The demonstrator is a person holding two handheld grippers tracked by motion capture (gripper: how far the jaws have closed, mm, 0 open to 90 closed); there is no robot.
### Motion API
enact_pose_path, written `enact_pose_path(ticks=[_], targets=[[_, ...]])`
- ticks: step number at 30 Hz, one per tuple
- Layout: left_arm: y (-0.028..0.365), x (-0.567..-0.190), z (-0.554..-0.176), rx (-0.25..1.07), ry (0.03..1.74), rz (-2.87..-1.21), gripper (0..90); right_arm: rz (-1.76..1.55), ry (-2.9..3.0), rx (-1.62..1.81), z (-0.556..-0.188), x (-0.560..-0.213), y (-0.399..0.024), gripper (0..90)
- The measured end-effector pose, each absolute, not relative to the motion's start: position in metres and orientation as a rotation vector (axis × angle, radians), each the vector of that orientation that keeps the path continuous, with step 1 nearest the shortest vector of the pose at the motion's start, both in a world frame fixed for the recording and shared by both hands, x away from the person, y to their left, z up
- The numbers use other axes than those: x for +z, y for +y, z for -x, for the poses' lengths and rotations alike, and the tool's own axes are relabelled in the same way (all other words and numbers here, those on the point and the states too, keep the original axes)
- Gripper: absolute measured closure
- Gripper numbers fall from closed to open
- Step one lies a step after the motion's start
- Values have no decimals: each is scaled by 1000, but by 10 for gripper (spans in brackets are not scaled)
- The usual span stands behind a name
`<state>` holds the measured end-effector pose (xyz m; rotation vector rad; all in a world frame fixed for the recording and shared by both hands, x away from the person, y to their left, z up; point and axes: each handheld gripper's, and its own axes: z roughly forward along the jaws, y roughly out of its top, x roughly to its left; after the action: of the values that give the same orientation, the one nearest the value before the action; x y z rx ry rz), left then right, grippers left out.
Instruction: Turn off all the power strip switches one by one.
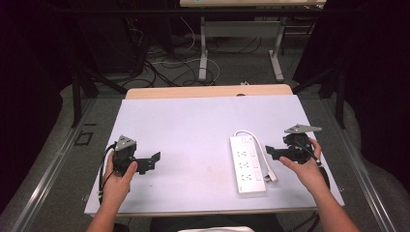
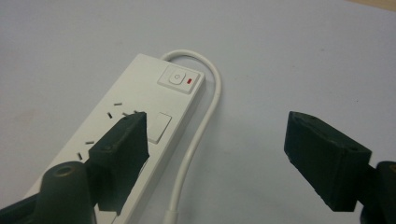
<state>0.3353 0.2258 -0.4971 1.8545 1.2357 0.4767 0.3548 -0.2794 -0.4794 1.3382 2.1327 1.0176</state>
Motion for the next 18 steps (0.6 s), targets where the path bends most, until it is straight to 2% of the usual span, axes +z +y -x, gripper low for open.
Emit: enact_pose_path(ticks=[18], targets=[[226, -497, -335, 477, 1235, -1855, 8, -1282, 2271, 933, -375, -473, -268, 308]])
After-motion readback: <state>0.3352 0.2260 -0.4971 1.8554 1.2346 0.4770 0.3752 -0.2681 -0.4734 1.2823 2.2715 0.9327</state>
